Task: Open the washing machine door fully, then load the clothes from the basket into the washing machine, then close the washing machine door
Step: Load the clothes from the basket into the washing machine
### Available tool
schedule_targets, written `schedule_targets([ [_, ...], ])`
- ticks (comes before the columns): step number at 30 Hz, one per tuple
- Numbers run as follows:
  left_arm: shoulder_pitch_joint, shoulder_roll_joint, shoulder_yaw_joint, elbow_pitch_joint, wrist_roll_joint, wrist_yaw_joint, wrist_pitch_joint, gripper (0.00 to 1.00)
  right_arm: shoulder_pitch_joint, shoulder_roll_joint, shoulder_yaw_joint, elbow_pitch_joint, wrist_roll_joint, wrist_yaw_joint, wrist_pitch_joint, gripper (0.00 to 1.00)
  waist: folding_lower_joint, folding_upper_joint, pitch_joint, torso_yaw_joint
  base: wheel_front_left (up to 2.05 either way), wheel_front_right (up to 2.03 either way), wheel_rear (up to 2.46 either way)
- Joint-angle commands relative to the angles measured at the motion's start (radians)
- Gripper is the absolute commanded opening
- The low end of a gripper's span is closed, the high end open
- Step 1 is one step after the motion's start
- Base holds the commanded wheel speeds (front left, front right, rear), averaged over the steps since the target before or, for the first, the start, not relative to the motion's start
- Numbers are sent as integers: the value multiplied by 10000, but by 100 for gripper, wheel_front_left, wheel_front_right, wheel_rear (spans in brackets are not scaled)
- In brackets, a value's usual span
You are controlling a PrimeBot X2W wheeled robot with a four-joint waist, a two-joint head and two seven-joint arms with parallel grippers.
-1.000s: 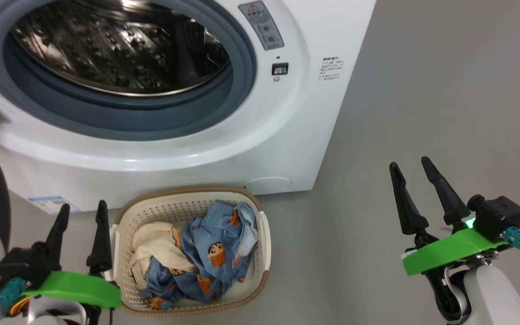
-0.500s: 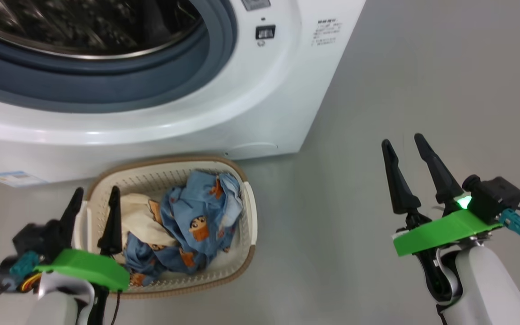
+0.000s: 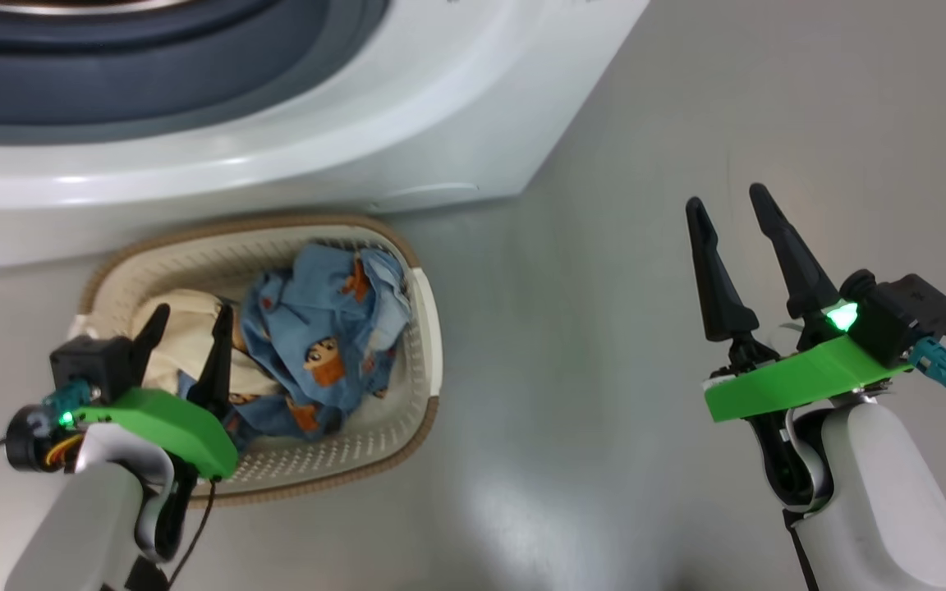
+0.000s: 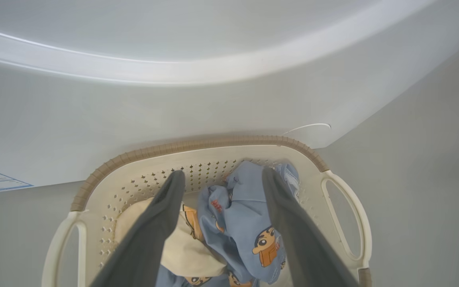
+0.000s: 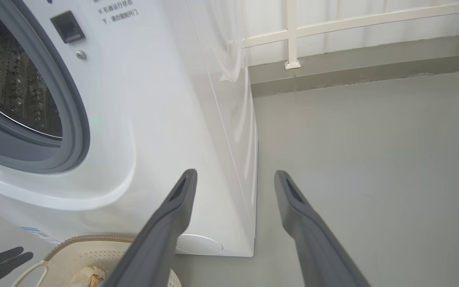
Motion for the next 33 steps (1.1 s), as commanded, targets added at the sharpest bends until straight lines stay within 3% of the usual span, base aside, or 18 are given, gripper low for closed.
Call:
schedule_targets([
  [1, -246, 368, 148, 48, -146, -25, -108, 100, 0, 110, 244, -266, -7, 16, -118, 100, 0, -1, 548, -270, 0, 0, 0],
  [12, -1684, 880, -1499, 2257, -1230, -25, -28, 100, -423, 277, 495, -467, 98, 16, -118, 100, 0, -1, 1660, -1061, 0, 0, 0],
  [33, -4279, 1329, -4402, 4408, -2678, -25, 1443, 100, -760, 295, 838, -883, 615, 16, -118, 100, 0, -1, 3352, -2032, 0, 0, 0],
])
